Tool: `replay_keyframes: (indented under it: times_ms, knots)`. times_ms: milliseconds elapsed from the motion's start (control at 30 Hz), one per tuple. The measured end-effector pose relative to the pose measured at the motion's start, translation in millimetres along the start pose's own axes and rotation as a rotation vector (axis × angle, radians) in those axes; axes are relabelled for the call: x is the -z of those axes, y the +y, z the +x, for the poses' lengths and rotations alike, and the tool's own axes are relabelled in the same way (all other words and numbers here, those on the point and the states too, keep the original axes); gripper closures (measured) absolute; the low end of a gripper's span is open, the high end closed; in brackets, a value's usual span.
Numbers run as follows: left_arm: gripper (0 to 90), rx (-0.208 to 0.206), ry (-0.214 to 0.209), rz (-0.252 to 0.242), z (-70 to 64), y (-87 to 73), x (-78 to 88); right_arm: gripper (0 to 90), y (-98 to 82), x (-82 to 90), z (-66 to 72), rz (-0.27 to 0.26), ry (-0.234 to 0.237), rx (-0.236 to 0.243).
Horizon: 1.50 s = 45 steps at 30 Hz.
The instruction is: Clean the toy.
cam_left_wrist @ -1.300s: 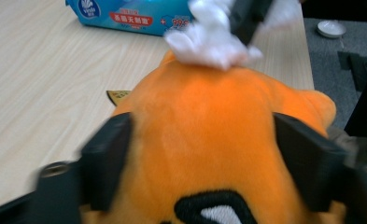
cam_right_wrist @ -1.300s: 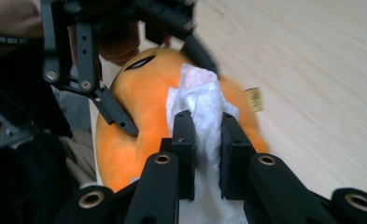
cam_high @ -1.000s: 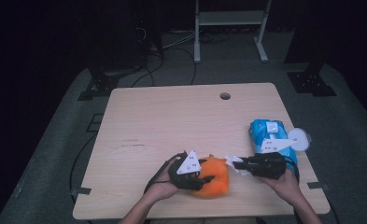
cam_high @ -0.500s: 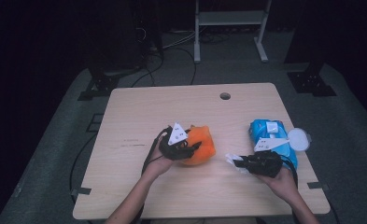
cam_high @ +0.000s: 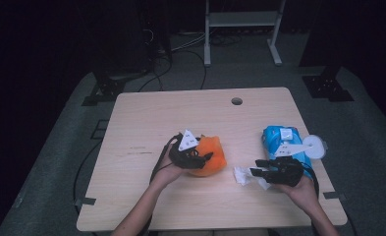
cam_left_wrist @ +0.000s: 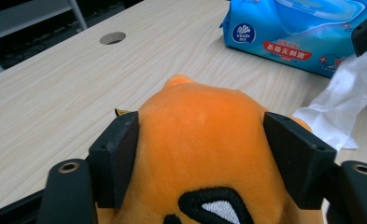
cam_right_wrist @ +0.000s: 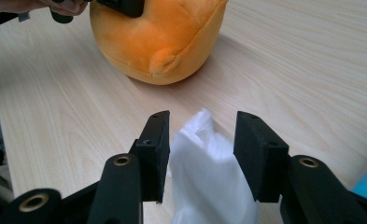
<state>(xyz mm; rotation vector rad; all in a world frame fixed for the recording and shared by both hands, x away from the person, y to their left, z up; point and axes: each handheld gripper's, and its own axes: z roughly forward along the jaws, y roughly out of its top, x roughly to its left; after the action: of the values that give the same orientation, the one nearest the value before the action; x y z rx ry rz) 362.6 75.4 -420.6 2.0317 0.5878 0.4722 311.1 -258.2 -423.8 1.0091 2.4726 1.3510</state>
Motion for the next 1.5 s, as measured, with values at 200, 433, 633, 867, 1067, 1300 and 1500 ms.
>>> replay_keyframes:
  times_ms: [200, 433, 633, 867, 1067, 1300, 1500]
  knots:
    - [26.2, -0.009, -0.016, -0.002, 2.5, 4.6, 2.5, 51.8, -7.4, 12.3, -4.9, -0.01, 0.013, -0.015]
    - [17.3, 0.008, -0.023, -0.014, 3.7, 9.0, 12.3, 49.3, -21.4, 24.4, -3.8, -0.034, 0.014, -0.002]
    - [12.1, 0.023, -0.038, -0.018, 3.3, 6.1, 26.6, 45.5, -19.6, 27.7, -2.0, -0.057, 0.011, 0.006]
    - [10.0, 0.055, -0.034, -0.032, 3.5, -7.7, 51.3, 39.7, -17.4, 26.1, 2.5, -0.065, 0.007, 0.012]
    - [9.2, 0.086, -0.014, -0.019, 7.6, -23.5, 64.6, 35.9, -18.6, 28.4, -1.7, -0.084, -0.005, -0.006]
    - [9.2, 0.114, 0.012, -0.017, 13.7, -36.1, 80.8, 34.1, -19.1, 29.2, -2.2, -0.093, -0.017, -0.01]
    - [9.2, 0.16, 0.027, -0.037, 15.9, -53.6, 90.9, 34.1, -19.6, 30.0, -2.3, -0.097, -0.021, -0.007]
